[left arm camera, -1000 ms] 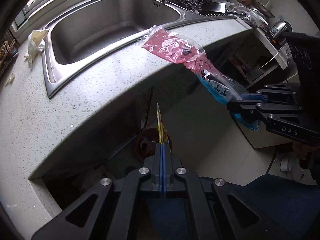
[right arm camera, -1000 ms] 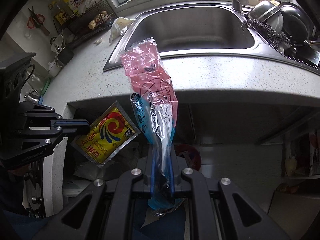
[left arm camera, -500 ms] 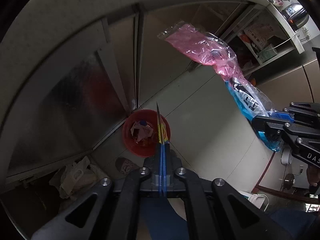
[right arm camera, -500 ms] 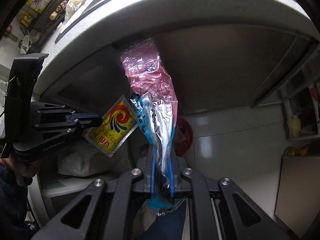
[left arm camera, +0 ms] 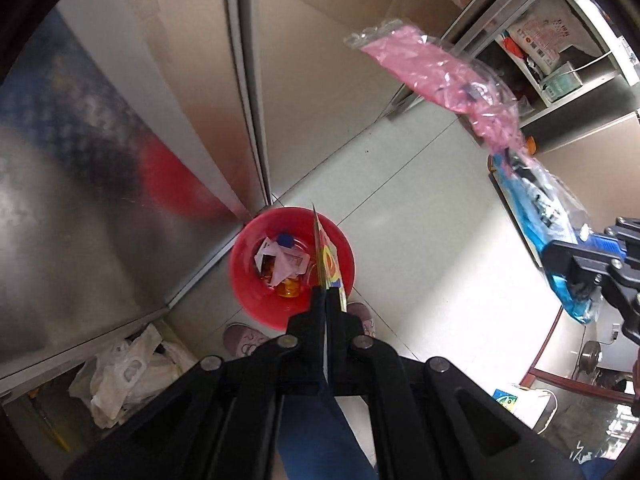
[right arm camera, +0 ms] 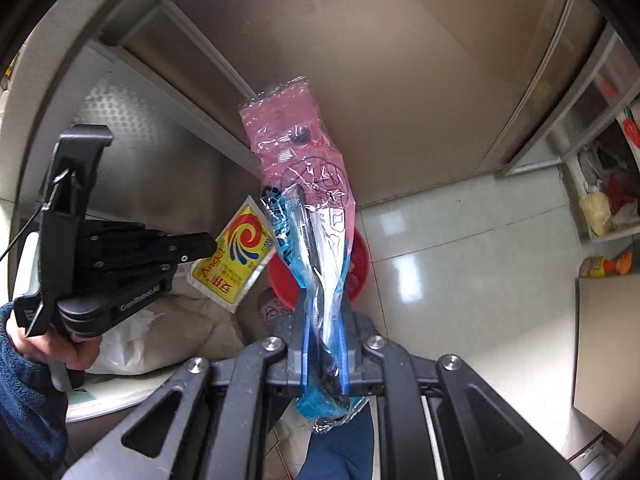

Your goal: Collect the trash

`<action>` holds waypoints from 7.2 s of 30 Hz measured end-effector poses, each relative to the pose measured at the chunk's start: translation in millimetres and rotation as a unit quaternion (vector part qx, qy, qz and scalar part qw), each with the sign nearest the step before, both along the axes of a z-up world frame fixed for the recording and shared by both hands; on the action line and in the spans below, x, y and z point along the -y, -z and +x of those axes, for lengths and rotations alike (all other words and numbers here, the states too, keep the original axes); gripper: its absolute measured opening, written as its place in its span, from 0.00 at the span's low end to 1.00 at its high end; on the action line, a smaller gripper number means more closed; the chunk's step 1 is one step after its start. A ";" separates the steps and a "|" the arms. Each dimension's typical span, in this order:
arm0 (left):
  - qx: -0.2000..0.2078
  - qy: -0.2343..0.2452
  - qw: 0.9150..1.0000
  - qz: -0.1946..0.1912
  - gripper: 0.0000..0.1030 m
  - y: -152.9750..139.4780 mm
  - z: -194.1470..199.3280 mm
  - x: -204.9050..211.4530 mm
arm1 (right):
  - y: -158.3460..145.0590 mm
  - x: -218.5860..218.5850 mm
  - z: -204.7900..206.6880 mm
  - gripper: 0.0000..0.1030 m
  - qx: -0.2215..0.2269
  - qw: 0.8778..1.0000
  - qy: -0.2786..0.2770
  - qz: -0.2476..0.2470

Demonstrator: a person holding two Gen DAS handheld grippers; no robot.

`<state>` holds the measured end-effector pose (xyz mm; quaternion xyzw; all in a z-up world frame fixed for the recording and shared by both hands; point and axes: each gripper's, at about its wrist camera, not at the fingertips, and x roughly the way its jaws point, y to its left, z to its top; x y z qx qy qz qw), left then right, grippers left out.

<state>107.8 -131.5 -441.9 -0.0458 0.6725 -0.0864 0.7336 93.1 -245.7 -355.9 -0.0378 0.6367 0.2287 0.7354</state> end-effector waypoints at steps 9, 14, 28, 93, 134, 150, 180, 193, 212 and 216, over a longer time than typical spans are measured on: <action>-0.008 0.009 1.000 -0.009 0.00 14.3 5.6 7.6 | -0.9 7.5 -4.6 0.10 0.001 1.000 -0.002 -0.002; -0.003 0.005 1.000 -0.014 0.14 17.6 4.9 4.6 | -2.0 6.7 -7.2 0.10 0.000 1.000 -0.001 -0.005; -0.024 0.011 0.999 0.018 0.52 0.1 -5.1 13.8 | -5.7 12.0 -14.6 0.10 -0.013 1.000 0.011 0.001; 0.046 -0.117 0.991 0.038 1.00 -153.4 -67.3 -44.3 | -71.2 -49.6 -13.8 1.00 0.020 0.992 -0.123 -0.014; 0.144 -0.182 0.969 0.080 1.00 -347.5 28.8 -434.9 | -274.3 -273.5 103.1 1.00 0.162 0.974 -0.152 0.049; 0.113 0.043 0.988 0.099 0.85 -281.2 75.1 -514.6 | -253.1 -334.0 125.2 1.00 0.134 0.980 -0.146 -0.007; 0.124 0.195 0.972 0.053 0.43 -265.3 105.9 -493.9 | -242.4 -326.1 126.4 1.00 0.106 0.990 -0.085 -0.027; 0.110 0.241 0.964 0.034 0.18 -262.2 113.2 -451.8 | -240.5 -311.7 124.4 1.00 0.099 0.993 -0.062 -0.029; 0.160 0.067 0.985 0.005 0.09 -278.6 71.2 -426.8 | -233.7 -332.1 130.2 1.00 0.081 0.993 -0.091 0.006; 0.153 0.037 0.987 0.032 0.09 -278.4 63.7 -440.3 | -232.6 -355.5 139.5 1.00 0.085 0.989 -0.119 0.010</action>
